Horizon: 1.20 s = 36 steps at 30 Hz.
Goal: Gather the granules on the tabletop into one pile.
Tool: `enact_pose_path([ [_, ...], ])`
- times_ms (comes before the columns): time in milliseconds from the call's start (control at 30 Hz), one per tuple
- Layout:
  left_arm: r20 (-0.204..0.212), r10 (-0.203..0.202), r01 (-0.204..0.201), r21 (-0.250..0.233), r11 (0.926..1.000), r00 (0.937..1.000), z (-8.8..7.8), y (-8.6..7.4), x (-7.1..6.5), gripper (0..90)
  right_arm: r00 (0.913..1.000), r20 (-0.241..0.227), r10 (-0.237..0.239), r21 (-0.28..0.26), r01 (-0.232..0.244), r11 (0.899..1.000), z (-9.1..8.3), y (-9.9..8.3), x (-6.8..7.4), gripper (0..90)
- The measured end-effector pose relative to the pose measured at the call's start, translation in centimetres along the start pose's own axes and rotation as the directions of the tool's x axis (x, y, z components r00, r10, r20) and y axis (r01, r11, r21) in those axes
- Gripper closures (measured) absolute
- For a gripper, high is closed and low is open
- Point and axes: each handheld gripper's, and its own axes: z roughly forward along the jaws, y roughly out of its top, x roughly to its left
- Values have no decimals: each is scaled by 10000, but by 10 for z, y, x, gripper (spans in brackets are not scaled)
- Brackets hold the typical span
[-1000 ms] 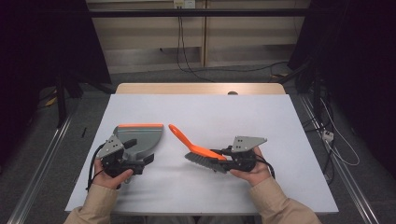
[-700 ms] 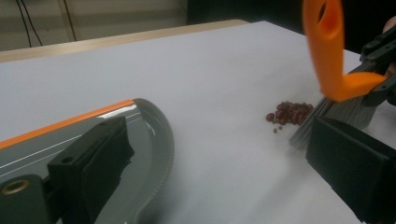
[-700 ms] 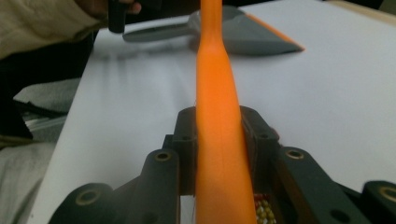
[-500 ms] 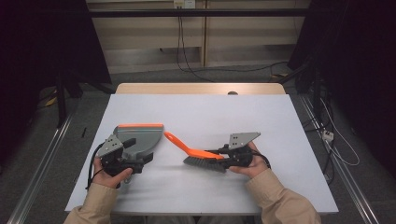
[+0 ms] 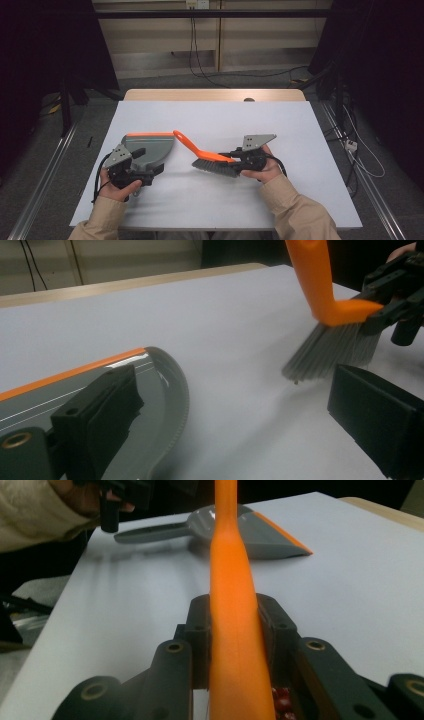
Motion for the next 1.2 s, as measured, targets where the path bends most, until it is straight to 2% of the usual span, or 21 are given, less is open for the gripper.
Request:
enact_pose_path([
  [100, 2, -14, 14, -12, 10000, 10000, 1, 0, 0, 63, 9959, 823, 364, -191, -349, 9992, -4, 10, 6, 712],
  [133, 4, -7, 7, -6, 10000, 10000, 1, 0, 0, 63, 9912, 1177, 612, -303, -580, 9979, -5, 13, 8, 712],
  [200, 27, 13, -13, 7, 10000, 10000, 1, 0, -1, 63, 9754, 1984, 960, -458, -886, 9950, -5, 20, 10, 712],
  [233, 43, 31, -31, 5, 10000, 10000, 2, 0, -1, 63, 9668, 2307, 1098, -460, -1019, 9937, -4, 22, 12, 712],
  [267, 47, 30, -30, 11, 10000, 10000, 2, 0, -2, 63, 9518, 2788, 1281, -487, -1192, 9917, 0, 25, 15, 712],
  [333, 69, 53, -53, 13, 10000, 10000, 2, 0, -2, 63, 9285, 3368, 1567, -566, -1462, 9876, 8, 28, 21, 712],
  [400, 36, 56, -56, 11, 10000, 10000, 1, 0, -1, 63, 9054, 3662, 2148, -933, -1939, 9766, 19, 27, 26, 712],
  [500, 12, 37, -37, -57, 10000, 10000, -1, 0, 0, 63, 8716, 4283, 2384, -973, -2179, 9711, 39, 24, 35, 712],
  [533, 2, 34, -34, -69, 10000, 10000, -1, 0, 0, 63, 8649, 4321, 2554, -1054, -2328, 9668, 44, 23, 37, 712],
  [567, -1, 36, -36, -82, 10000, 10000, -2, 0, 0, 63, 8563, 4240, 2950, -1228, -2684, 9555, 52, 21, 40, 712],
  [600, 2, 44, -43, -73, 10000, 10000, -2, 0, 0, 63, 8494, 4261, 3114, -1279, -2842, 9502, 57, 21, 42, 712],
  [633, -14, 42, -42, -65, 10000, 10000, -2, 0, 0, 63, 8467, 4292, 3145, -1309, -2863, 9492, 62, 20, 44, 712],
  [667, -12, 53, -53, -82, 10000, 10000, -2, 0, 0, 63, 8402, 4355, 3231, -1302, -2964, 9462, 66, 20, 46, 712],
  [767, -46, 51, -52, -96, 9999, 10000, -3, 1, 0, 63, 8247, 4645, 3228, -1149, -3054, 9453, 75, 17, 47, 712],
  [933, -59, 97, -98, -109, 9999, 9999, -4, 1, 0, 63, 7853, 5144, 3446, -1128, -3364, 9350, 69, 13, 46, 712],
  [1033, -60, 117, -117, -94, 9999, 9999, -4, 1, 0, 63, 7746, 5281, 3480, -1192, -3381, 9335, 59, 9, 46, 711],
  [1067, -55, 122, -122, -89, 9999, 9999, -4, 1, 0, 63, 7708, 5265, 3587, -1238, -3479, 9293, 56, 8, 45, 711],
  [1200, -58, 177, -177, -67, 9998, 9998, -3, 2, -1, 63, 7672, 5326, 3574, -1234, -3474, 9296, 49, 5, 44, 711],
])
